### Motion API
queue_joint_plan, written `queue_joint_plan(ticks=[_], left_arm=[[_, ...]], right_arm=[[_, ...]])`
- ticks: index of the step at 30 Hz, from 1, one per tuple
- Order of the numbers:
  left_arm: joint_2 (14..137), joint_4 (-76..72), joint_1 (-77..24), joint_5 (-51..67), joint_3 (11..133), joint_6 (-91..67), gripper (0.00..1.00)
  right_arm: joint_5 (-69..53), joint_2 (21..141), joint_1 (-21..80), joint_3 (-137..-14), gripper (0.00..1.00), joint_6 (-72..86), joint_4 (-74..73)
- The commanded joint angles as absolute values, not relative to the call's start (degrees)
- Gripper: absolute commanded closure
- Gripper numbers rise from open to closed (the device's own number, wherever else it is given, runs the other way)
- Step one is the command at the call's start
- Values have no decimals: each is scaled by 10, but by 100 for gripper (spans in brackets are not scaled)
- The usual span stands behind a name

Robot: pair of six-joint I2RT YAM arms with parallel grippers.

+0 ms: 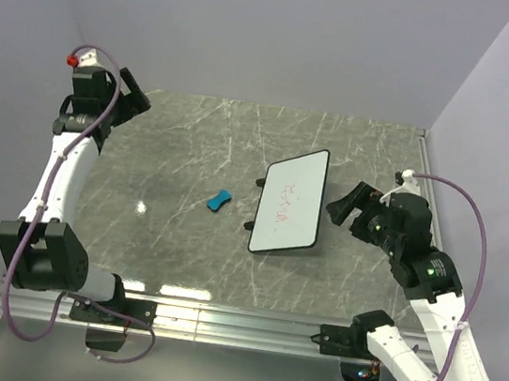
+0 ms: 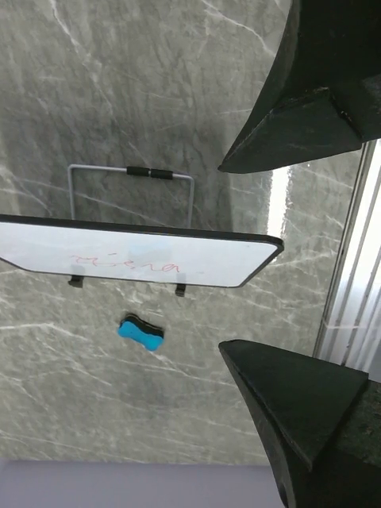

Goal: Erase the whiteboard

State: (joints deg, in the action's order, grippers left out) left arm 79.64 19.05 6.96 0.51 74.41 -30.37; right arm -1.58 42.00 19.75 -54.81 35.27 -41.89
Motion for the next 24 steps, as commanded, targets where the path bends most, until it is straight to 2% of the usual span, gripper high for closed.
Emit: queue_joint_plan(ticks=[1, 2, 4, 5, 6, 7, 9, 12, 16, 18, 24], left_arm=[[779, 340, 69, -15, 856, -352, 0], [766, 348, 70, -23, 867, -388, 1], [743, 308, 70, 7, 815, -426, 1], [737, 266, 77, 69, 780, -438, 0], [745, 227, 93, 179, 721, -440, 1], [757, 244, 95, 195, 709, -451, 1], [784, 281, 75, 161, 694, -457, 1], [745, 267, 27, 72, 640, -430, 1], [741, 258, -50, 20, 620, -393, 1], [770, 260, -110, 2, 630, -356, 1], [898, 265, -200, -45, 699, -297, 1]], right_arm=[[-45, 404, 200, -537, 9, 337, -415], [-62, 403, 200, -531, 9, 334, -416], [-76, 398, 200, -521, 12, 332, -414], [-80, 394, 200, -517, 12, 337, -414], [-101, 391, 200, -510, 12, 342, -410], [-119, 389, 200, -508, 12, 340, -406], [-148, 370, 200, -503, 11, 351, -399], [-152, 344, 200, -485, 7, 363, -413], [-163, 344, 201, -470, 6, 358, -449], [-192, 338, 201, -453, 10, 340, -432], [-203, 348, 200, -482, 12, 303, -427]])
